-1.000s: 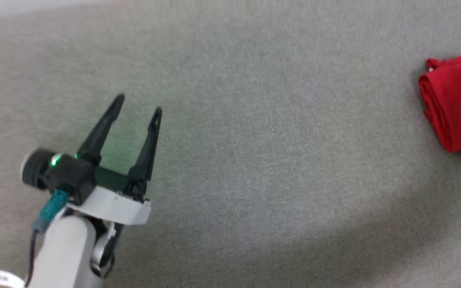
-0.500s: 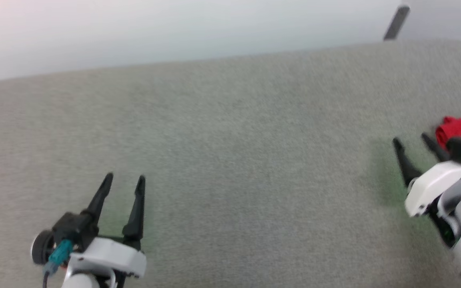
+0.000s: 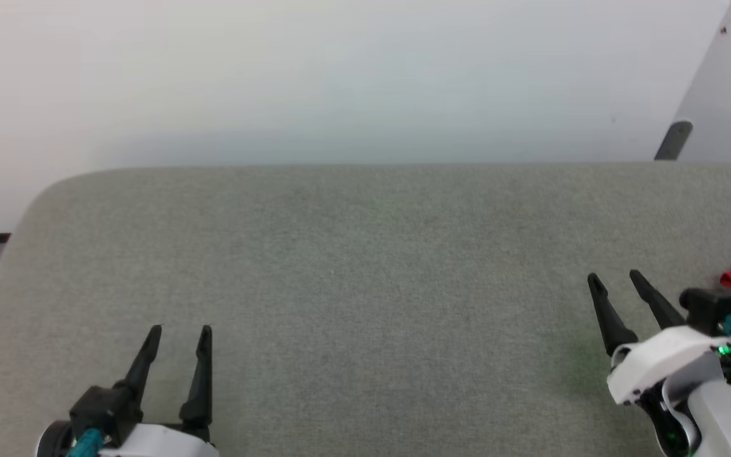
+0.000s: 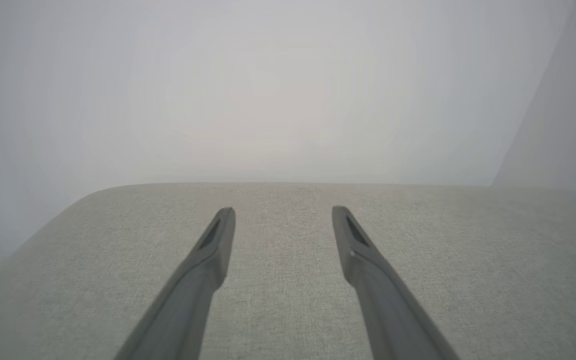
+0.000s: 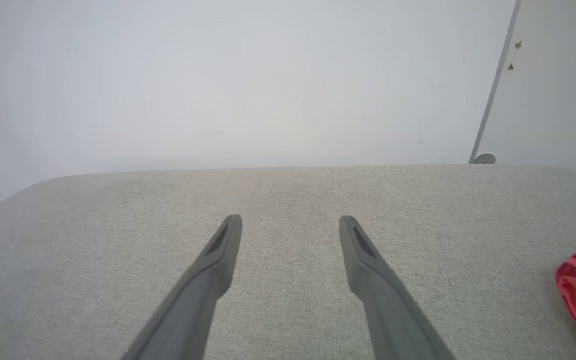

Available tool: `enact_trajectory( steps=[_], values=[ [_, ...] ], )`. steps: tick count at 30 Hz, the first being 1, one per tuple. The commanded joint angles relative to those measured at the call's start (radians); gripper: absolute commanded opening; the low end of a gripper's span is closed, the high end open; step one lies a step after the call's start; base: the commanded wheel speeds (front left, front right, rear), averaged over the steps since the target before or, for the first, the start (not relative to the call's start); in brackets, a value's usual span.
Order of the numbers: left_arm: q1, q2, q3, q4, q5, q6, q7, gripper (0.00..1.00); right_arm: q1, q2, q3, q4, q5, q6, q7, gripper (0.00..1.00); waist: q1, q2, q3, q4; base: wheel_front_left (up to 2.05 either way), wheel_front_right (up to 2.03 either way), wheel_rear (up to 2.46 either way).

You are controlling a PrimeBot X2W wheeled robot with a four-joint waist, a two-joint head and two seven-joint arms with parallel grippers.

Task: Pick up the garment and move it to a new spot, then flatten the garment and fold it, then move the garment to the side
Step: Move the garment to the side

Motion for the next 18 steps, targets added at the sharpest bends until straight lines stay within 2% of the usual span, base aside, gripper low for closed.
enact_trajectory(
  steps=[1, 12, 18],
  values=[
    [0.018, -0.002, 0.004, -0.005, 0.011, -0.005, 0.000, 1.00, 0.030, 0.005, -0.018, -0.013, -0.005, -0.001, -0.004, 1.00, 0.0000, 0.0000, -0.031, 0.025, 0.00, 0.00, 0.00],
    [0.095, -0.020, -0.011, -0.082, 0.012, -0.007, 0.000, 1.00, 0.277, 0.015, -0.224, -0.232, -0.089, -0.001, -0.002, 1.00, 0.0000, 0.0000, -0.064, 0.041, 0.00, 0.00, 0.00],
    [0.131, -0.017, -0.035, -0.122, -0.008, -0.007, 0.000, 1.00, 0.413, 0.043, -0.325, -0.394, -0.144, -0.001, 0.048, 1.00, 0.0000, 0.0000, -0.068, 0.055, 0.00, 0.00, 0.00]
  ],
)
